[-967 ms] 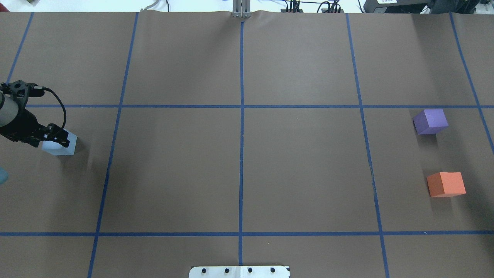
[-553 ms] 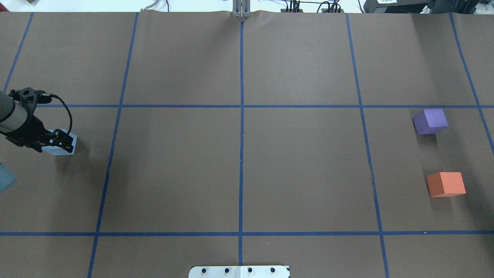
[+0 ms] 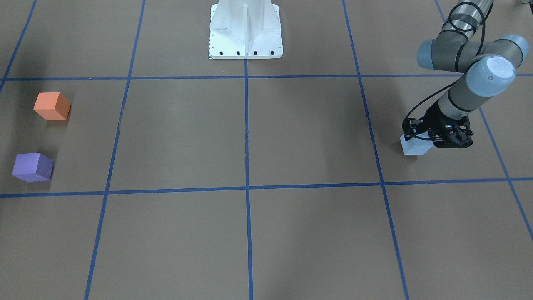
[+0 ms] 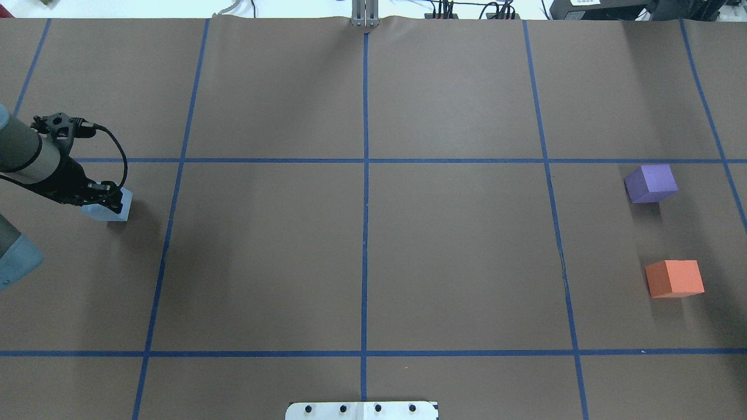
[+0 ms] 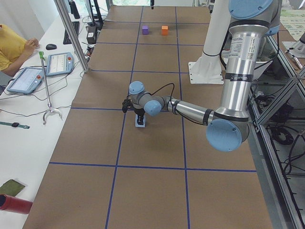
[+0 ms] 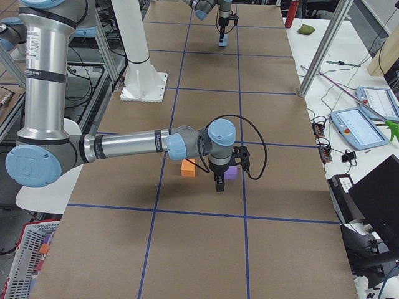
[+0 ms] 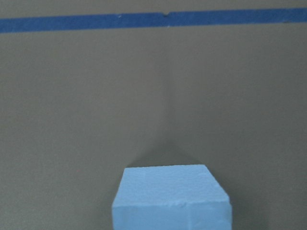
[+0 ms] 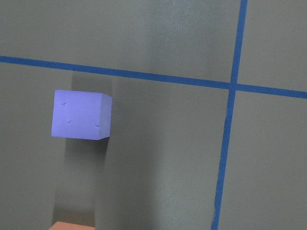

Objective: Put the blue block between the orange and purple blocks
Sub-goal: 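Lower the left gripper onto the light blue cube and grasp it, then carry the light blue cube with the left gripper toward the table center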

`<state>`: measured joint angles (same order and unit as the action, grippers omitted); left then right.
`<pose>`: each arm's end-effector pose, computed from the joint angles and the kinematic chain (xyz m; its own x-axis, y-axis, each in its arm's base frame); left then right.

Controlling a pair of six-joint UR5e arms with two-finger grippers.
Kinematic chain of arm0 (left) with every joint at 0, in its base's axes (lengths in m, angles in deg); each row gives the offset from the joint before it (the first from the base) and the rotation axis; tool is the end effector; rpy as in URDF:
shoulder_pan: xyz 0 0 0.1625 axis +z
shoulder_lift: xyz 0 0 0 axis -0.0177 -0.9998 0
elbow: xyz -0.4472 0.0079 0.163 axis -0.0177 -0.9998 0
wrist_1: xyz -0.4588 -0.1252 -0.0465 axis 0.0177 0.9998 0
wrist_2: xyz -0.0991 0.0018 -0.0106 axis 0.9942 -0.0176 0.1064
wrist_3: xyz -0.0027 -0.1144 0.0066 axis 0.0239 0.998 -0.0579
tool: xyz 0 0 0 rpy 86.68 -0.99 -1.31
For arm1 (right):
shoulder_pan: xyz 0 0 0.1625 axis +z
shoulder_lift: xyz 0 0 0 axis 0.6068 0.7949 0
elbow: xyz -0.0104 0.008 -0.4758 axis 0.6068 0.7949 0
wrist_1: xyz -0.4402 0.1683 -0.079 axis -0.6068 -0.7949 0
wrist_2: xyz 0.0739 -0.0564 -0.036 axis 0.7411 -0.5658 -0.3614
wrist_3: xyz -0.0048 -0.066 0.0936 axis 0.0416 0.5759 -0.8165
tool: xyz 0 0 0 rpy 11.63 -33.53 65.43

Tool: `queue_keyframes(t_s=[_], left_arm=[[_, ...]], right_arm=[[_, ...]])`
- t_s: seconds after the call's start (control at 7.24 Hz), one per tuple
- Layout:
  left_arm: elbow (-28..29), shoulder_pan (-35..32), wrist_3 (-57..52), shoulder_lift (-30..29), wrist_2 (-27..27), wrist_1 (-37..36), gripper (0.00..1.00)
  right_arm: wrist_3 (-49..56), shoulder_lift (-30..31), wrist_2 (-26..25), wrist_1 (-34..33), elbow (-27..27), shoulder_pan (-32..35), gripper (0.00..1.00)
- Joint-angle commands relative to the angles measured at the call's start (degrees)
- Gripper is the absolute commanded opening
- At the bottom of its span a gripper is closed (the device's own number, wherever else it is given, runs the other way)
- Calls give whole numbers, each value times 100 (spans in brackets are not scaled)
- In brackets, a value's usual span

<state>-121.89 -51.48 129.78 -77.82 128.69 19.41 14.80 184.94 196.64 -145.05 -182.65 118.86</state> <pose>0.3395 -0.5523 0.5480 0.6827 0.0592 -0.7283 -0.0403 0.9982 0.0434 -0.0251 -0.5164 0.6334 0.6847 -0.1236 0.7183 0.0616 0.9918 0.1119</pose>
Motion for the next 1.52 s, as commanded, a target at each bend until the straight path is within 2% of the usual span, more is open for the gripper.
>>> queue_keyframes(t_s=[0.0, 0.14, 0.28, 0.55, 0.83, 0.97, 1.11, 1.24, 1.38], left_arm=[[-439, 98, 846, -924, -55, -844, 0], [-440, 786, 1671, -1443, -168, -891, 0], [-371, 1472, 2601, -2083, -543, -996, 0], [136, 2345, 3075, -3751, -1212, -2081, 0], [2264, 2620, 3296, -5457, -1434, -1973, 0], [2963, 2708, 3313, -5787, -1635, -1398, 0], [3205, 2779, 3314, -5825, -1794, -983, 0], [3294, 2797, 3314, -5877, -1795, -944, 31], [3347, 2788, 3314, -5904, -1813, -944, 75]], right_arm=[[-10, -1, 10, 99, 0, -2, 100], [-10, -1, 19, 107, 0, -2, 100], [-10, -10, 10, 108, 0, -11, 100], [-19, -36, 27, 108, 0, -55, 100], [-19, -45, 124, 108, -9, -134, 100], [-27, -54, 133, 108, -9, -178, 100], [-36, -72, 133, 116, -9, -222, 100], [-45, -107, 133, 108, -17, -266, 100], [-45, -124, 159, 108, -18, -301, 100]])
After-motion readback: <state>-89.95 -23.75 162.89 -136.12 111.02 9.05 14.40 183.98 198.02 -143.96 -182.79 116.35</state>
